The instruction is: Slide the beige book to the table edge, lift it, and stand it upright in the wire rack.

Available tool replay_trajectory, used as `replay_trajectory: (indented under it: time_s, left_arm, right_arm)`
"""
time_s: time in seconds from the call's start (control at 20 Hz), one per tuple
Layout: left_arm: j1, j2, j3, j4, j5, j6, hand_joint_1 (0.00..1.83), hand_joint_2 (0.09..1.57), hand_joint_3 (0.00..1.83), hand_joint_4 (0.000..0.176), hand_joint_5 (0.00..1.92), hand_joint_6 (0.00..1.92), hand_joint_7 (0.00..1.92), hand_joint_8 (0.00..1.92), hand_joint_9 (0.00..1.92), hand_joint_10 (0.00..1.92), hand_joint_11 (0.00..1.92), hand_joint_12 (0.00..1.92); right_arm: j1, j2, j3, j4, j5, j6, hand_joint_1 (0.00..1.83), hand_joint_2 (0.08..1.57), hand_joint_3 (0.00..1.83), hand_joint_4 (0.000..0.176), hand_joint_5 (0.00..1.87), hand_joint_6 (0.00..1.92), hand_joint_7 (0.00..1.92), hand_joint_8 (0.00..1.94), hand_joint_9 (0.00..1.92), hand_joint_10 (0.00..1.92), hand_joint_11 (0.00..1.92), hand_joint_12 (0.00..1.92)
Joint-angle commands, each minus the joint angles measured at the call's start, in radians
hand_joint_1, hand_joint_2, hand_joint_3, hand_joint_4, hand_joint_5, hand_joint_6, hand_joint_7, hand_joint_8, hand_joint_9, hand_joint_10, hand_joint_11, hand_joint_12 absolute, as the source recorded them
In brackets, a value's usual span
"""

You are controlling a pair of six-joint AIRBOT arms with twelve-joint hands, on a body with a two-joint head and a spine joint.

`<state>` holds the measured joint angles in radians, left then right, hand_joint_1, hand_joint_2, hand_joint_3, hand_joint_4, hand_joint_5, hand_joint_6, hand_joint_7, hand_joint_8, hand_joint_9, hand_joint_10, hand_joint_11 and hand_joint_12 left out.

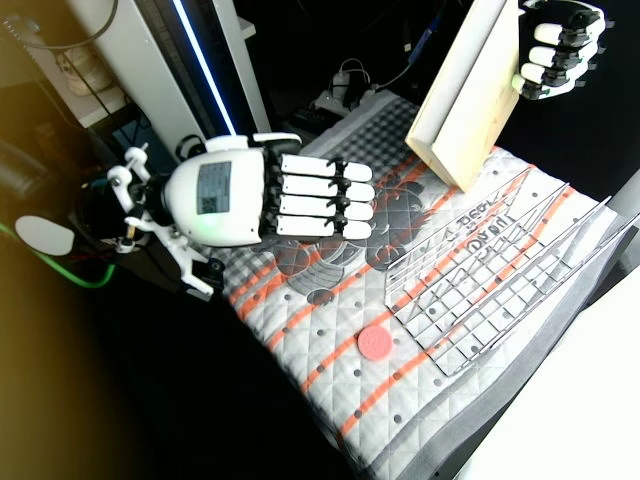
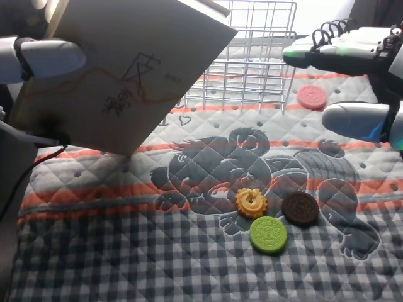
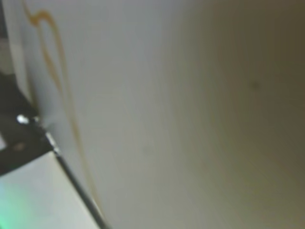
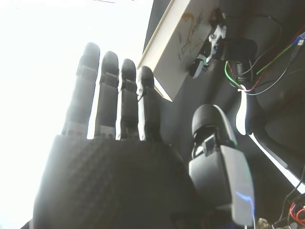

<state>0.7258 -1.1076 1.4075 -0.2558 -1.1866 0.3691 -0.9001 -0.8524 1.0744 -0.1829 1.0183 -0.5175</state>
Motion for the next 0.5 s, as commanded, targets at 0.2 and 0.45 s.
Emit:
replay_trajectory:
  time_s: [0.2,0.45]
  left_arm:
    - [-0.001,0.019,0.003,0.038,-0.026,-0.015,1.59,0.45,1.59,0.0,1.08,1.91,1.03,1.81,1.03,1.92,1.32,1.92]
    - [0.035,0.049,-0.012,0.085,0.056,-0.003,1.76,0.83,1.04,0.0,1.21,1.05,1.19,1.28,0.98,1.51,0.72,1.39]
  right_arm:
    - [0.001,0.002,-0.004,0.041,0.124,0.003,0.0,1.3,0.0,0.0,0.33,0.0,0.35,0.0,0.35,0.0,0.37,0.01]
    - [-0.009,0.007,-0.007,0.048,0.129,0.003,0.0,1.29,0.0,0.0,0.35,0.01,0.36,0.0,0.37,0.01,0.38,0.01]
